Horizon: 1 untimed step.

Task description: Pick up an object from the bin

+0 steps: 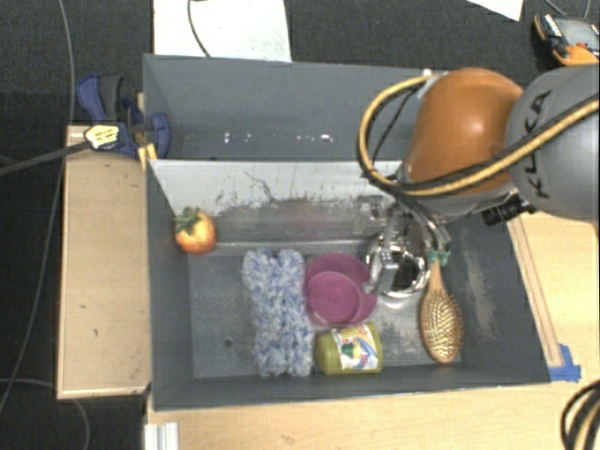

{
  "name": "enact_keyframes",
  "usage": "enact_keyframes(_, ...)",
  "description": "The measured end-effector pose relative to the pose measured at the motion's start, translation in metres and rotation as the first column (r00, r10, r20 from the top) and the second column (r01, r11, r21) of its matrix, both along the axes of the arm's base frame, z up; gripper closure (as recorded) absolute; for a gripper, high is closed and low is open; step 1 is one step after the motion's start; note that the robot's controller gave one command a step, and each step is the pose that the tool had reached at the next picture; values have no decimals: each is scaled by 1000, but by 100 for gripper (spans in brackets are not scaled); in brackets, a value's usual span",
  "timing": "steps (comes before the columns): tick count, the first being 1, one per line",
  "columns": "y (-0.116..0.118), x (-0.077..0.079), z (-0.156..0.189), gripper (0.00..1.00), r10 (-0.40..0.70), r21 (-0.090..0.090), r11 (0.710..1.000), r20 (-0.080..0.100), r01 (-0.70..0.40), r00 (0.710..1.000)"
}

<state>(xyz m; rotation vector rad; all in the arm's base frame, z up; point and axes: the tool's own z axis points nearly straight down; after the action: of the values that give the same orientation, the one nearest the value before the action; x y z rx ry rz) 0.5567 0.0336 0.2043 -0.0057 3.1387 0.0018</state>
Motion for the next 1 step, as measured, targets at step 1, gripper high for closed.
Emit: enact_keyframes(1, 0, 0, 0, 0, 0, 0, 1000, 0, 0, 1000)
